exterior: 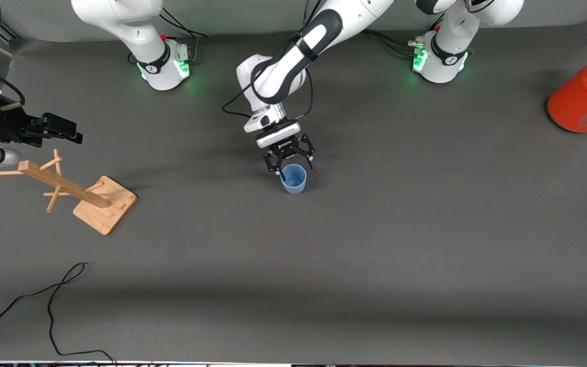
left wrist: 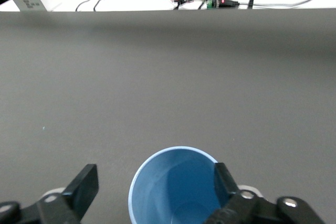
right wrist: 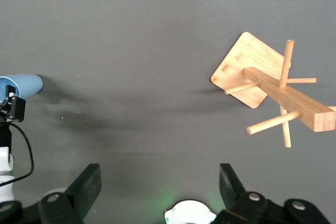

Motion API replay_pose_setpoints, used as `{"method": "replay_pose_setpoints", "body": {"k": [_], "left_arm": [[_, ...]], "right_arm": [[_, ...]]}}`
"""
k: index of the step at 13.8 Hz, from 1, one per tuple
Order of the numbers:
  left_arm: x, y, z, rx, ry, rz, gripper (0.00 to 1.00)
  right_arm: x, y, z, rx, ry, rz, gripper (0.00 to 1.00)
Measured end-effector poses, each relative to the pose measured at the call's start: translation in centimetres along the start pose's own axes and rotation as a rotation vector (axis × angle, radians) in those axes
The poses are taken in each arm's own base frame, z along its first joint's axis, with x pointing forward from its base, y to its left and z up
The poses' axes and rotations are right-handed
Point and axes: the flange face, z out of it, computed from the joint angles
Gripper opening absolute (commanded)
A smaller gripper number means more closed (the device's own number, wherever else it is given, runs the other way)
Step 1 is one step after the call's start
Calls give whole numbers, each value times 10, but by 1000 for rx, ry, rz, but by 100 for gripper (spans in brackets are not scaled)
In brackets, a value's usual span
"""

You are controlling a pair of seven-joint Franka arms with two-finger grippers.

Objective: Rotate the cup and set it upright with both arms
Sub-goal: 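Open the left gripper and lift it off the upright cup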

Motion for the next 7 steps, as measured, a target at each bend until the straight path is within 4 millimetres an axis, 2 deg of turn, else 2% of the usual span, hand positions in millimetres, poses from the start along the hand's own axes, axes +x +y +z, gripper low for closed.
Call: {"method": "replay_pose_setpoints", "body": {"k": [2, 4, 6, 7], "left_arm": [[51, 6, -17, -9, -97, 24, 99], [121, 1, -25, -36, -195, 33, 100], [198, -21, -17, -75, -317, 61, 100], [239, -40, -7, -102, -374, 80, 100]], "right_arm": [[0, 0, 0, 0, 0, 0, 100], [0, 0, 0, 0, 1, 0, 100], [0, -1, -1, 0, 2, -1, 100], [0, -1, -1, 0, 2, -2, 100]]}}
